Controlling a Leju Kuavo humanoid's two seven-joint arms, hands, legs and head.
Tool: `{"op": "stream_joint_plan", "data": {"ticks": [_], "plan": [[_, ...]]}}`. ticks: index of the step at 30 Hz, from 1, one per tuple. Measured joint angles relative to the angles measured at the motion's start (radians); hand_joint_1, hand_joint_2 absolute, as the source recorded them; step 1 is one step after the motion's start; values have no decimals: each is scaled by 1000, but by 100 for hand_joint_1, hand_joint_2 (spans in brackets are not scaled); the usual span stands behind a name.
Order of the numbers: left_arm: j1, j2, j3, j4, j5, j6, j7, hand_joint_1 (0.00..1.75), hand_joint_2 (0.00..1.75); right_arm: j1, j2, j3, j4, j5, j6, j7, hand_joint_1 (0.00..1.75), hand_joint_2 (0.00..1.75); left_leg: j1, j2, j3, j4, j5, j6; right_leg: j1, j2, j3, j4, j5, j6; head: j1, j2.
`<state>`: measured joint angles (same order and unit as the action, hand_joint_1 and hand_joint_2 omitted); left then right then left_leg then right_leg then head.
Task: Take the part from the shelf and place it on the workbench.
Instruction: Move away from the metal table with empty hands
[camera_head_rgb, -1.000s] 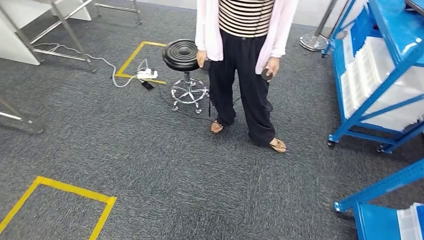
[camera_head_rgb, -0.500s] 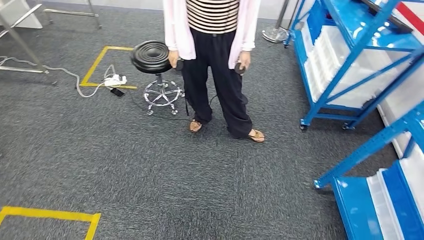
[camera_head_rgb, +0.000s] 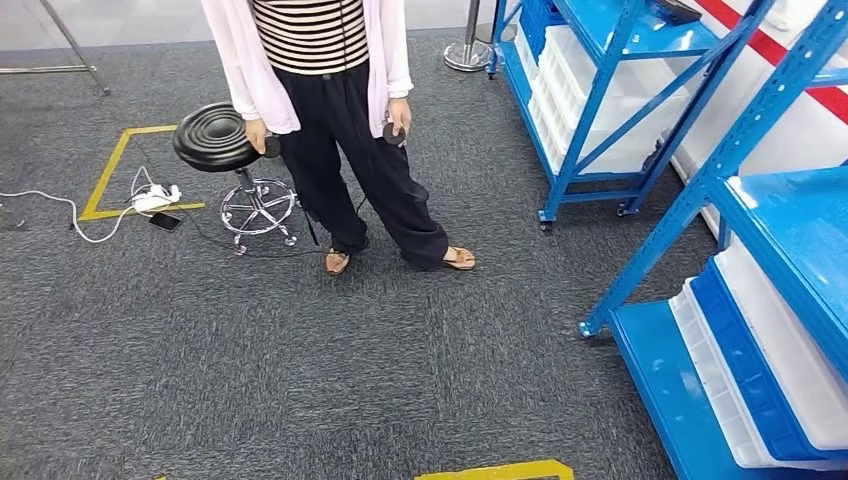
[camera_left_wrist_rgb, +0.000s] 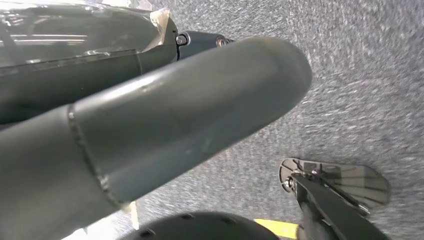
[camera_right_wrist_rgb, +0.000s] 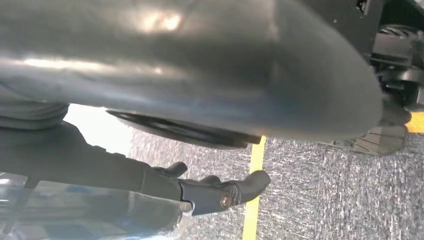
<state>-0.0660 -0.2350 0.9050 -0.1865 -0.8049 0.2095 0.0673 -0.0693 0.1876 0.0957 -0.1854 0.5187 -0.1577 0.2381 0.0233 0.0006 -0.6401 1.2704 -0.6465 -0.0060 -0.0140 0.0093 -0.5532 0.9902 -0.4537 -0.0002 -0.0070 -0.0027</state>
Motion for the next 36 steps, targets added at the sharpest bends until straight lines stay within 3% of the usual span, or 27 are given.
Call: {"op": "stream_joint_plan", "data": {"ticks": [1,2,4,6,7,9,10,12,14,16,17,18,20,22,23,24,25,26,28,30,31,32,33,36], "plan": [[1,0,0,0,0,0,-3,0,0,1,0,0,0,-1,-1,0,0,0,1,-3,-17,29,-2,-2,1,15,0,0,0,0,0,0],[1,0,1,0,0,0,-7,0,0,3,1,0,0,-3,-4,-1,0,0,3,-4,-18,22,16,-4,1,29,1,1,0,0,0,0],[1,1,1,0,-7,-6,-21,0,0,5,2,0,0,-13,-13,-7,0,0,12,-21,23,-84,90,-8,-1,58,2,7,-2,3,-1,0],[2,4,0,0,-18,-21,-36,0,0,4,3,-2,0,-27,-23,-16,0,0,21,-64,65,-192,137,-9,3,82,-10,24,-8,14,-1,0],[3,5,0,0,-24,-30,-42,0,0,4,4,-4,0,-34,-27,-22,0,0,20,-79,72,-215,142,-6,4,93,-19,29,-10,21,-1,0],[2,8,-2,0,-34,-46,-50,0,0,8,4,-10,0,-46,-33,-30,0,0,12,-69,73,-222,142,8,4,113,-34,30,-9,36,-1,0],[2,10,-3,0,-38,-52,-52,0,0,11,4,-14,0,-49,-34,-33,0,0,9,-57,74,-225,145,18,2,108,-39,34,-10,42,-1,0],[2,14,-3,0,-42,-58,-55,0,0,14,6,-21,0,-53,-35,-36,0,0,8,-33,79,-235,151,34,1,64,-65,87,-37,45,2,0],[3,19,-3,0,-43,-59,-58,0,0,12,7,-25,0,-54,-35,-38,0,0,4,-5,81,-238,151,43,0,15,-128,213,-93,43,6,0],[3,23,-3,0,-44,-59,-59,0,0,13,8,-28,0,-57,-35,-41,0,0,-1,23,81,-238,149,46,-2,5,-179,315,-127,48,7,0],[3,24,-3,0,-44,-59,-59,0,0,14,7,-29,1,-58,-35,-42,0,0,-2,35,81,-238,148,46,-4,2,-179,317,-123,54,7,0],[3,25,-3,0,-44,-59,-59,0,0,16,7,-29,1,-58,-35,-45,0,0,-3,46,83,-238,147,45,-5,-3,-157,277,-104,62,7,0],[3,26,-3,0,-44,-59,-60,0,0,17,8,-30,1,-58,-35,-51,0,0,-6,65,88,-237,142,39,-6,-45,-82,135,-54,69,8,0],[5,27,-3,0,-44,-58,-61,0,0,13,9,-30,1,-58,-35,-54,0,0,-10,83,96,-237,133,26,3,-85,-36,45,-24,58,7,0],[5,28,-3,0,-43,-57,-61,0,0,12,10,-30,1,-58,-35,-55,0,0,-11,92,101,-237,129,19,8,-89,-34,38,-20,48,7,0],[5,27,-3,0,-43,-57,-61,0,0,12,10,-30,1,-58,-35,-55,0,0,-10,102,107,-239,126,13,12,-77,-34,36,-19,40,7,0],[4,27,-3,0,-43,-57,-62,0,0,13,9,-30,1,-58,-35,-55,0,0,-6,105,111,-238,122,8,6,-65,-31,32,-16,32,8,0],[4,26,-3,0,-42,-56,-62,0,0,13,9,-30,1,-58,-35,-55,0,0,-2,94,111,-229,113,3,2,-53,-26,29,-13,24,6,0],[4,26,-3,0,-42,-55,-63,0,0,13,9,-30,1,-58,-35,-55,0,0,3,45,82,-155,67,-3,-7,-29,-17,24,-7,9,2,0],[7,26,-3,0,-42,-55,-63,0,0,13,10,-31,1,-58,-35,-55,0,0,3,8,16,-25,9,-4,-2,-3,-17,24,-5,2,-1,0],[9,27,-3,0,-42,-55,-63,0,0,13,11,-31,1,-58,-35,-55,0,0,3,3,-13,22,-1,-4,0,12,-16,24,-5,1,-2,0],[11,28,-3,0,-42,-55,-63,0,0,15,11,-31,1,-59,-35,-55,0,0,3,0,-27,35,10,-3,1,27,-15,24,-5,1,-2,0],[12,29,-3,0,-42,-56,-63,0,0,16,12,-32,1,-59,-35,-55,0,0,3,-2,-23,9,39,-2,2,42,-13,25,-5,1,-2,0],[12,31,-3,0,-45,-60,-66,0,0,16,12,-36,1,-60,-35,-55,0,0,9,-42,46,-170,139,2,5,79,-12,29,-8,6,-2,0]]}}
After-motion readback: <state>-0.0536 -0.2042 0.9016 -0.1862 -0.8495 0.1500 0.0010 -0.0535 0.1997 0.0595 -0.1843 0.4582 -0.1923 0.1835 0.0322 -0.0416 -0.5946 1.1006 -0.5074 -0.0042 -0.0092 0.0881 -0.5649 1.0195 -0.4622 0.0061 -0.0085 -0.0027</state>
